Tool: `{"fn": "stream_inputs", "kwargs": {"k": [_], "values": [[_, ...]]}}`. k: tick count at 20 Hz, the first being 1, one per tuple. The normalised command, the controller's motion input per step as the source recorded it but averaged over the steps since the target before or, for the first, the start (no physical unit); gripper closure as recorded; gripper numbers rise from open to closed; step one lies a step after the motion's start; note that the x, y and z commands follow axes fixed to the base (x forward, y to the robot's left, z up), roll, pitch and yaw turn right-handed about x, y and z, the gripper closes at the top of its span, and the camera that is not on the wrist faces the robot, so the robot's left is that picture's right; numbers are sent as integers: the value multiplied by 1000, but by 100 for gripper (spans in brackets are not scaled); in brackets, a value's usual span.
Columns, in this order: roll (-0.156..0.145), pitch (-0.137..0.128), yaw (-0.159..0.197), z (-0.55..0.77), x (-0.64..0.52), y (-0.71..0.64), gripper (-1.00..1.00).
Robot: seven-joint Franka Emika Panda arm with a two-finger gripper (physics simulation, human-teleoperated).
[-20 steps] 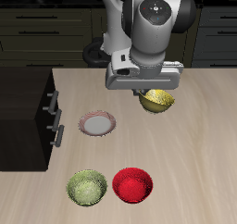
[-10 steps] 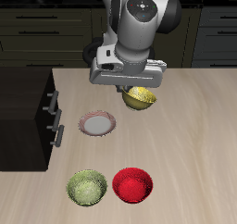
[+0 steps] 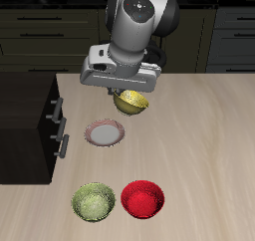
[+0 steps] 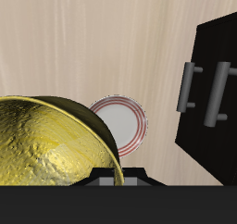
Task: Place the yellow bowl on the plate
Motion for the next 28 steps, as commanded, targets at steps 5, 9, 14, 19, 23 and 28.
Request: {"fn": "stream_inputs", "kwargs": {"k": [5,9,14,19,23,28], "values": [[-11,-15,21,16,-76,-175,100],[56,1,11,-59,-92,-119,100],[88,34,-44,-23,1,-119,100],[7,-26,33,46,26,-63,100],[-8,-15,34,-18,76,-114,100],[-27,22,15,-162,110,-109,100]]}}
